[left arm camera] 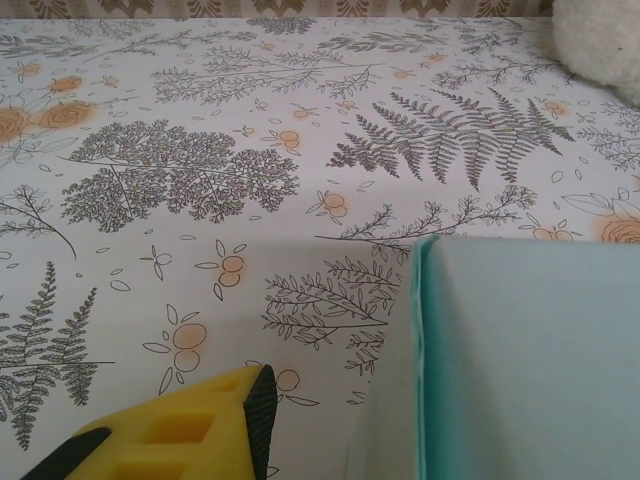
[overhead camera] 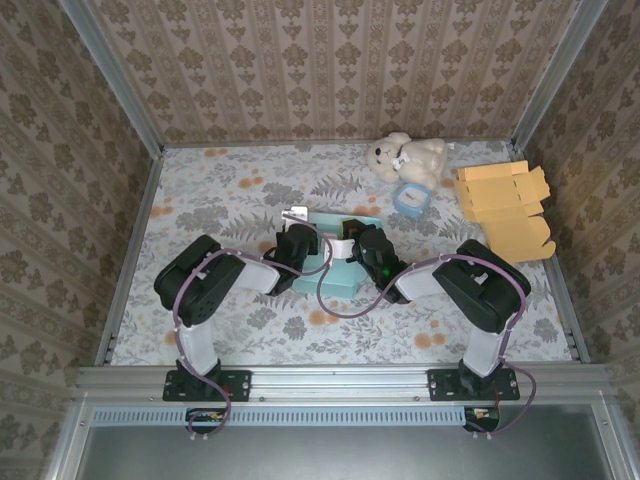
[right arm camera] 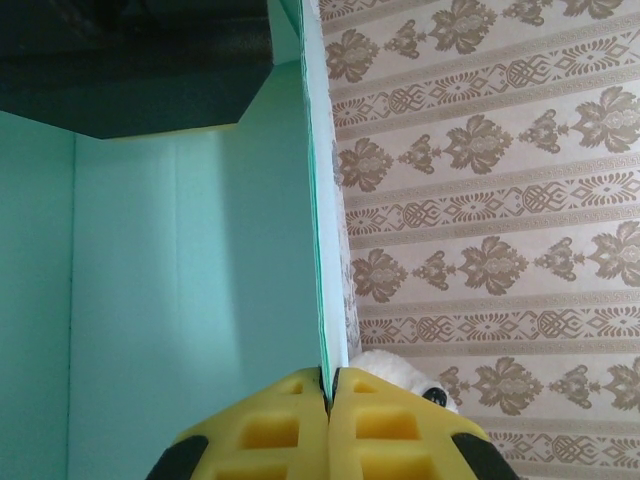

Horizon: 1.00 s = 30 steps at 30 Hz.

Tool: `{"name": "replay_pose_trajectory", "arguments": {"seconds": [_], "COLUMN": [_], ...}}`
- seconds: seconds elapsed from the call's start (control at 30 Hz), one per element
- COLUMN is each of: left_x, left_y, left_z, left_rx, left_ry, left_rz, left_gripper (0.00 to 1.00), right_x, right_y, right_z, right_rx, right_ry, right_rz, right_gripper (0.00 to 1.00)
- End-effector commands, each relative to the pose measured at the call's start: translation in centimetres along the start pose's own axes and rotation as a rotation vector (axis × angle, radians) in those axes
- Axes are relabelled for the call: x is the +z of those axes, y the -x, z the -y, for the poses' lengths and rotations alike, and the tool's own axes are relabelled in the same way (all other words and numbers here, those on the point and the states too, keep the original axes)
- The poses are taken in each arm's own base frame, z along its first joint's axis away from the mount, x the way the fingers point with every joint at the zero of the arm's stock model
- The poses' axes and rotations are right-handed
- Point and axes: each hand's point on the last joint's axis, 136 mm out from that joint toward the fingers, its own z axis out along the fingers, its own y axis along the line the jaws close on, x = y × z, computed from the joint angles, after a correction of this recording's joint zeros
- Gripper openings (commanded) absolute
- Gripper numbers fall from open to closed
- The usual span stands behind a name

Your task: Fold the paper box

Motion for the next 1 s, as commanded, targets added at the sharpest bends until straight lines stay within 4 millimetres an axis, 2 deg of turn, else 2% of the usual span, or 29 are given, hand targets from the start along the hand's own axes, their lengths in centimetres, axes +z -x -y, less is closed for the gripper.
{"name": "replay_pose_trajectory", "arguments": {"seconds": [0.0, 0.2, 0.43, 0.57, 0.63, 0.73, 0.83, 0.9, 0.97], "left_x": [0.9, 1.6, 2.2, 1.7, 1.4, 1.1, 1.3, 1.5, 1.6], "left_y": [-2.4, -3.4, -3.1, -3.1, -3.4, -3.7, -4.5, -4.2, -3.6], "left_z": [-2.5, -2.8, -3.1, -5.1, -6.3, -8.1, -9.2, -8.2, -5.9], "left_rx": [0.037, 0.043, 0.063, 0.045, 0.039, 0.011, -0.039, -0.046, -0.028], "left_ry": [0.093, 0.094, 0.140, 0.246, 0.302, 0.370, 0.357, 0.271, 0.147], "left_rz": [-0.055, -0.076, -0.064, -0.049, -0.059, -0.073, -0.108, -0.093, -0.073], "left_gripper": [0.38, 0.42, 0.41, 0.26, 0.21, 0.21, 0.21, 0.23, 0.27], "right_x": [-1.3, -1.3, -1.3, -1.2, -1.2, -1.1, -1.1, -1.1, -1.1], "right_y": [-2.8, -2.8, -2.8, -2.9, -3.0, -3.2, -3.2, -3.2, -3.2], "right_z": [-6.5, -6.5, -6.5, -6.6, -6.6, -6.4, -6.3, -6.3, -6.5], "right_rx": [-0.011, -0.009, -0.007, -0.009, -0.008, -0.006, -0.004, 0.001, 0.002], "right_ry": [0.221, 0.221, 0.225, 0.225, 0.224, 0.219, 0.217, 0.217, 0.223], "right_rz": [-0.092, -0.092, -0.092, -0.100, -0.103, -0.112, -0.114, -0.112, -0.113], "right_gripper": [0.00, 0.00, 0.00, 0.00, 0.00, 0.00, 0.00, 0.00, 0.00]}}
